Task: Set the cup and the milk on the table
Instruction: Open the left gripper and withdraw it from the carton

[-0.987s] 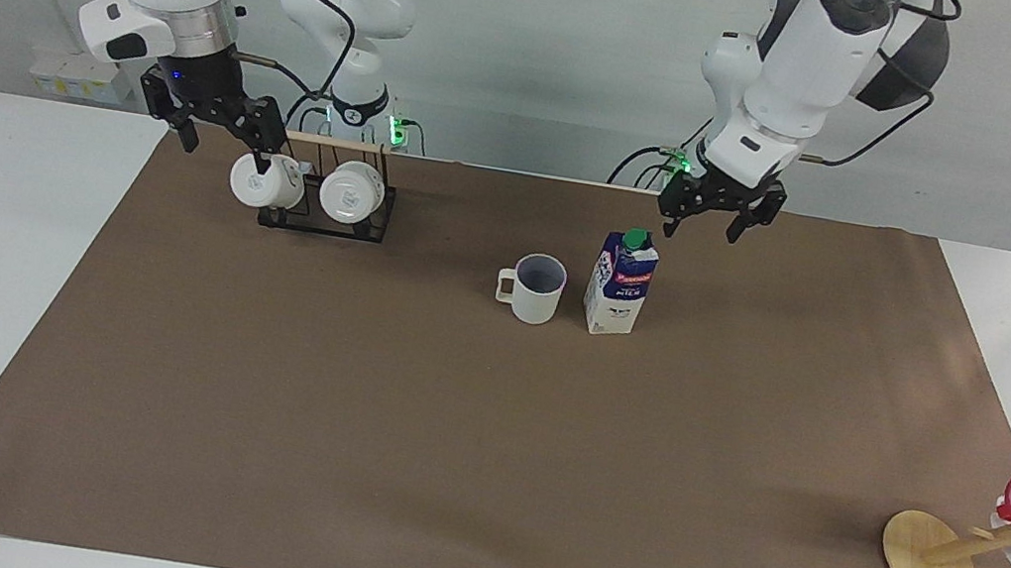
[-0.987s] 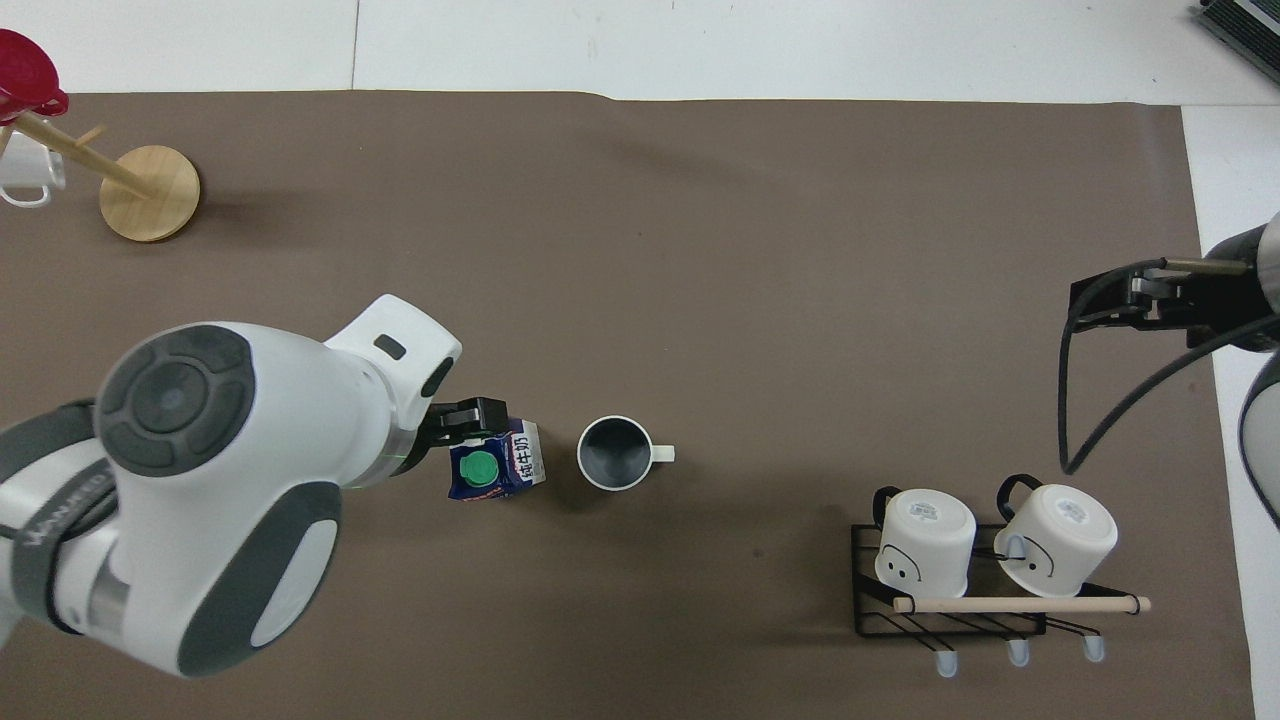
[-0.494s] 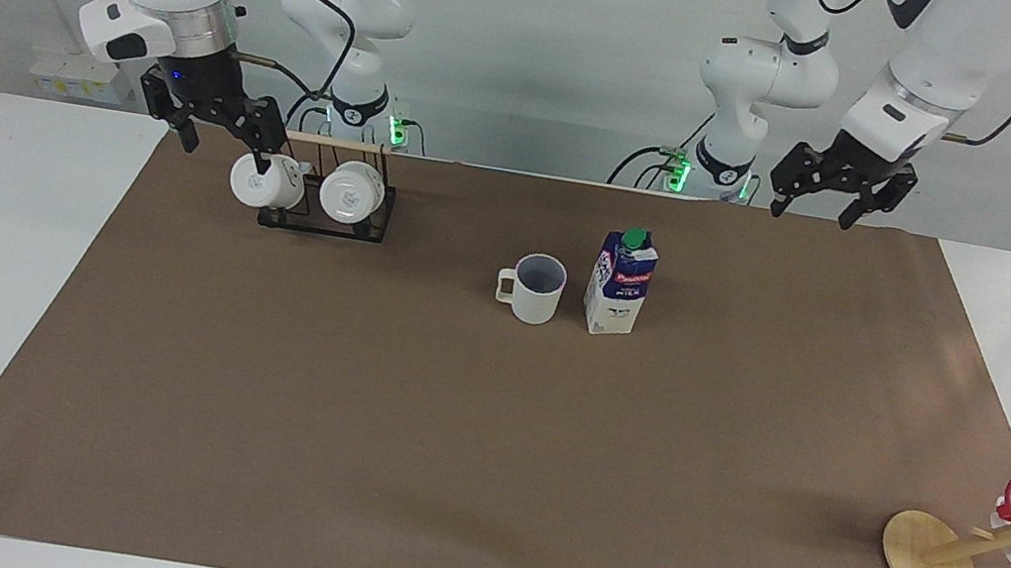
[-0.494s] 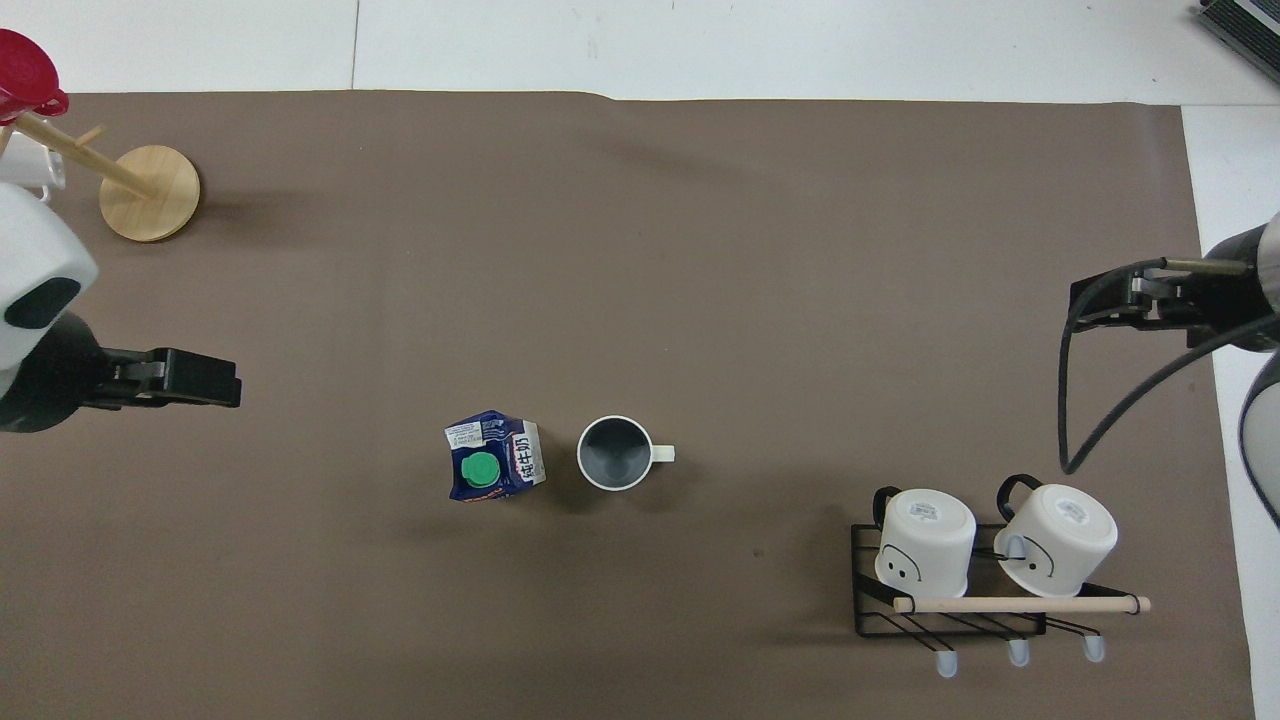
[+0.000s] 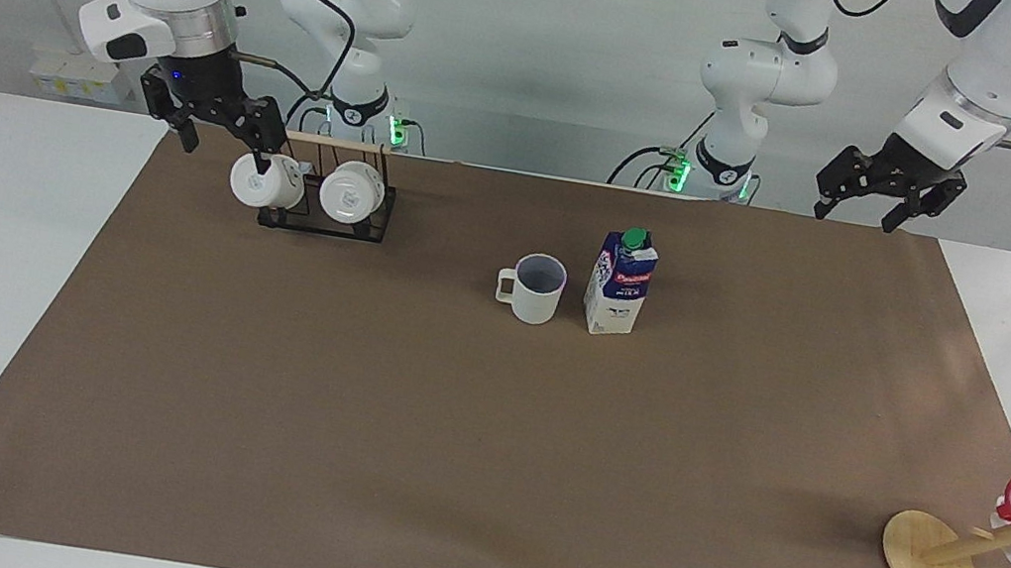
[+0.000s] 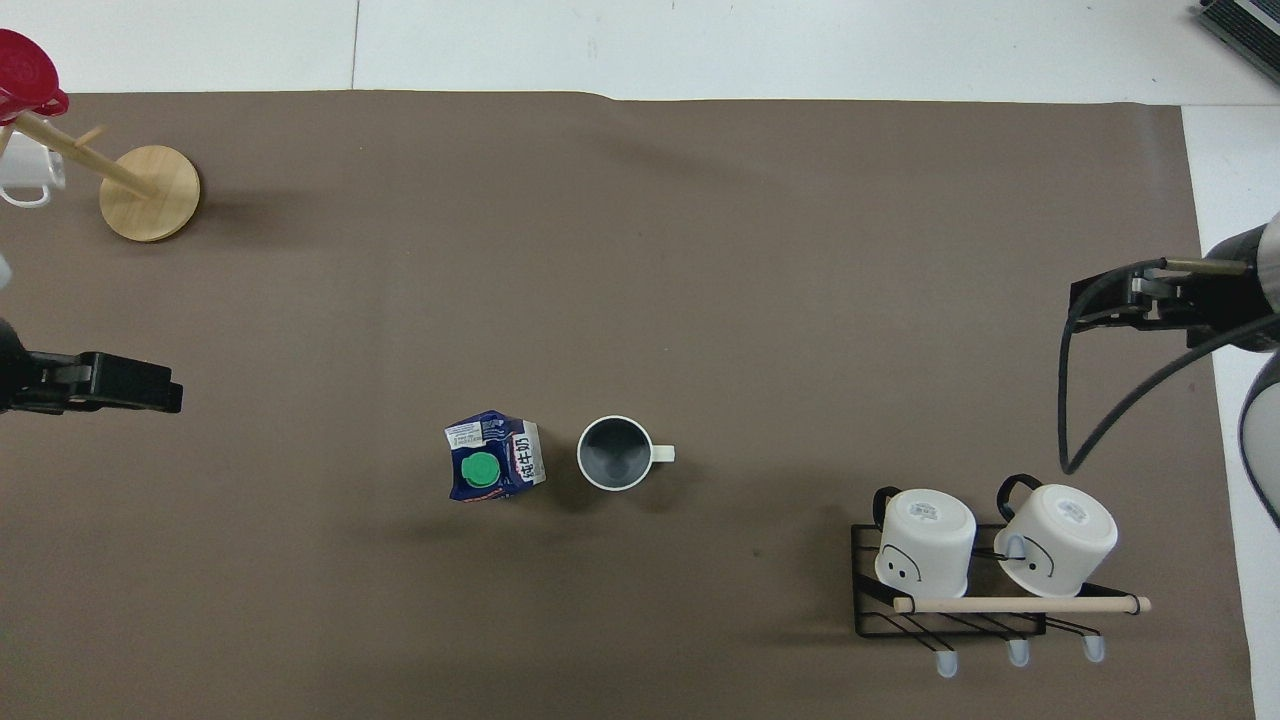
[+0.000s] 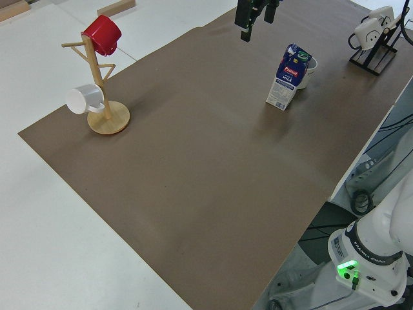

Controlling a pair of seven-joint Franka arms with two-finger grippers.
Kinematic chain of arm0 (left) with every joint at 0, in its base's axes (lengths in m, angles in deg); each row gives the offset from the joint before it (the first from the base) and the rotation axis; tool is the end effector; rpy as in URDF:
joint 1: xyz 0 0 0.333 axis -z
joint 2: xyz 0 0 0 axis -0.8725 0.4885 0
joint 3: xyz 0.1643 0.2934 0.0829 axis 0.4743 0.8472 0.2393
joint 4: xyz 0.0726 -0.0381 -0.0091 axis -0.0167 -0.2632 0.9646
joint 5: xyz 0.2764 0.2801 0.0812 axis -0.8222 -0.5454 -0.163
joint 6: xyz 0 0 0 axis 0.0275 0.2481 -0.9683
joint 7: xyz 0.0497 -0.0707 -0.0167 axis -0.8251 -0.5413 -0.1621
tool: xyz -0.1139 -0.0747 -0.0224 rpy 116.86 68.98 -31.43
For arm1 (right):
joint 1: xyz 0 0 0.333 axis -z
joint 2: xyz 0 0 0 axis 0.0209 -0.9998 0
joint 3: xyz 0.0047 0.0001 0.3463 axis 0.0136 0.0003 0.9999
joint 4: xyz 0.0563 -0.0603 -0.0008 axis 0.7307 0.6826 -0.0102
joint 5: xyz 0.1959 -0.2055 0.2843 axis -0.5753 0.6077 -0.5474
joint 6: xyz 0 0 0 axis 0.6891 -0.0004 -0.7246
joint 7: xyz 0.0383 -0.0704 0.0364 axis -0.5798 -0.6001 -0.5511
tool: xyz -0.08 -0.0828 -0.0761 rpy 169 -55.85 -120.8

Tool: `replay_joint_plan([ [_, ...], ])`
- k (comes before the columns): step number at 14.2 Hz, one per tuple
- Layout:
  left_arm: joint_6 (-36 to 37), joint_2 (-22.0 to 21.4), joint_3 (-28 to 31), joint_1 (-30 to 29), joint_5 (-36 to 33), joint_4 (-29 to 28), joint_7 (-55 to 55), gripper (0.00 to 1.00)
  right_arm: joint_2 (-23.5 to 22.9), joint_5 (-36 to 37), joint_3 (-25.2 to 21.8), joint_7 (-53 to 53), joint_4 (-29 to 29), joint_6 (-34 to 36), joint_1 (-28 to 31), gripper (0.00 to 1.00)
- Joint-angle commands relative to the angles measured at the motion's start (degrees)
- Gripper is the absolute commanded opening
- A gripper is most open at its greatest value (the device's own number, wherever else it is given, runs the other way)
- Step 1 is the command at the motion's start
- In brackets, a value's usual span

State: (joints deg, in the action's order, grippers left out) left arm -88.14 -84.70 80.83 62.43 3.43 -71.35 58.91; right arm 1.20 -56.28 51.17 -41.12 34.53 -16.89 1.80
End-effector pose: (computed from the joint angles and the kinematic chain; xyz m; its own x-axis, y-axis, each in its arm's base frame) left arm 0.5040 -0.0508 0.6309 0.9977 -0.0584 -0.0355 -0.0558 -0.9959 0.0713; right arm 0.5634 0.0168 0.6231 0.9866 -0.1614 0.0244 -0.1624 -0.9855 0.0491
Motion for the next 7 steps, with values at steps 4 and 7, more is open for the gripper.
replay_joint_plan([
  [4,0.8,-0.2,-0.7,-1.0,-0.7,0.7,0.5,1.0,-0.2,-1.1,0.8,-1.4,-0.7,1.1,1.3,1.0],
  [7,0.8,-0.2,-0.7,-1.0,-0.8,0.7,0.8,1.0,-0.4,-1.0,0.8,-1.7,-0.8,0.3,1.3,1.0],
])
